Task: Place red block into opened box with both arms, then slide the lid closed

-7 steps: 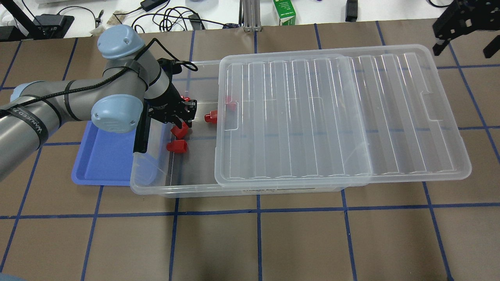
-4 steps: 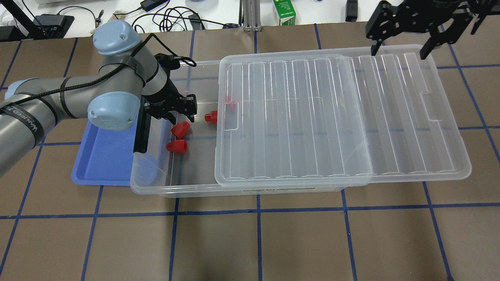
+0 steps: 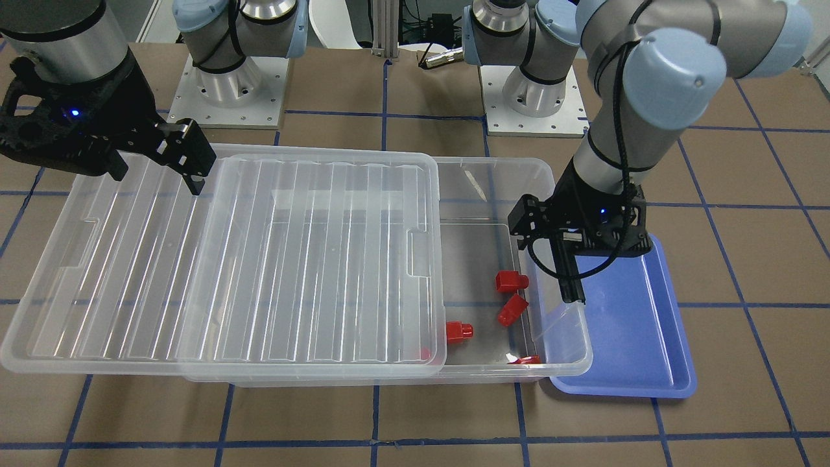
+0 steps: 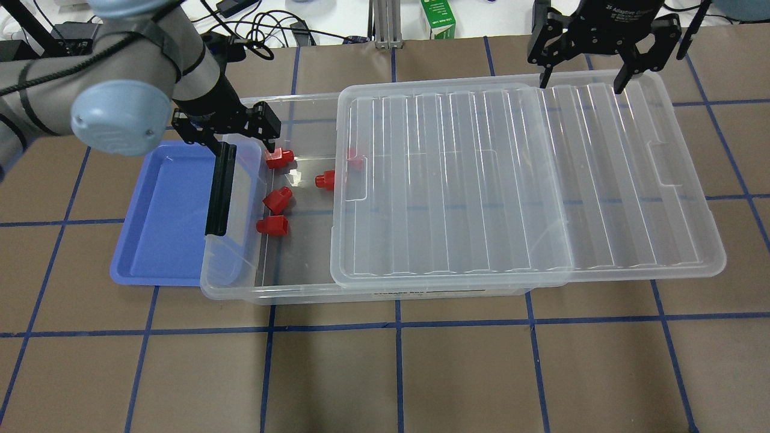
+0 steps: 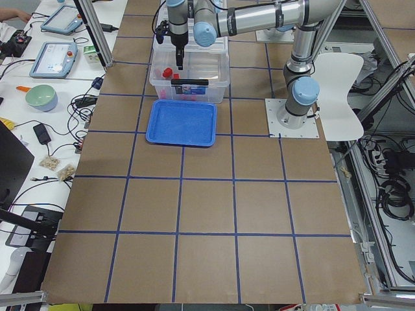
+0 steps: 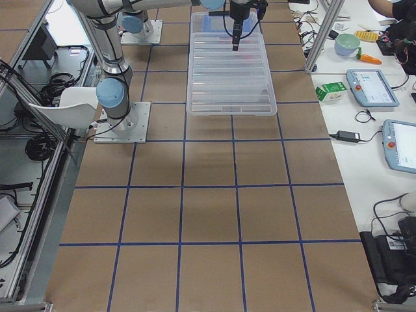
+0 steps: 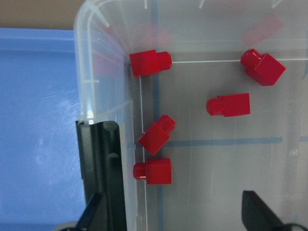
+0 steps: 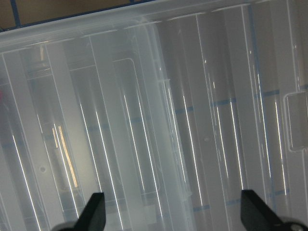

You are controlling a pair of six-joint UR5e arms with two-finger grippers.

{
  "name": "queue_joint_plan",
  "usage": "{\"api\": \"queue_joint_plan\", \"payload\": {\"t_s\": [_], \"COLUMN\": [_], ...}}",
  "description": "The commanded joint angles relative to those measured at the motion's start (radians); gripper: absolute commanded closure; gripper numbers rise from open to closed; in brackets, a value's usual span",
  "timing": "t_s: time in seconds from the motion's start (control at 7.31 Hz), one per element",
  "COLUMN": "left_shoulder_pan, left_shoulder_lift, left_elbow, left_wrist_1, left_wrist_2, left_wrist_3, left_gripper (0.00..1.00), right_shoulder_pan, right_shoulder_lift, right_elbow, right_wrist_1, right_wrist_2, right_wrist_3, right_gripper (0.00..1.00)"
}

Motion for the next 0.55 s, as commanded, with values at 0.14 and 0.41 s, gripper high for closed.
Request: {"api": "queue_joint_plan", "payload": {"t_s": [0.14, 0.41], "left_shoulder_pan": [0.010, 0.017], "left_shoulder_lift": [0.089, 0.099], "left_elbow": [0.094, 0.093], "left_wrist_1": [-0.148, -0.140], "left_wrist_2": [0.092, 0.000], "left_wrist_3": [0.003, 0.003], "left_gripper": [0.00, 0.00], "right_shoulder_pan": [-0.155, -0.364], "right_shoulder_lift": [0.008, 0.006], "right_elbow": [-0.016, -0.013], "right_wrist_1": [0.013, 0.012], "right_wrist_2": [-0.034, -0.023], "right_wrist_3": [-0.175, -0.448], "right_gripper": [0.00, 0.00]}}
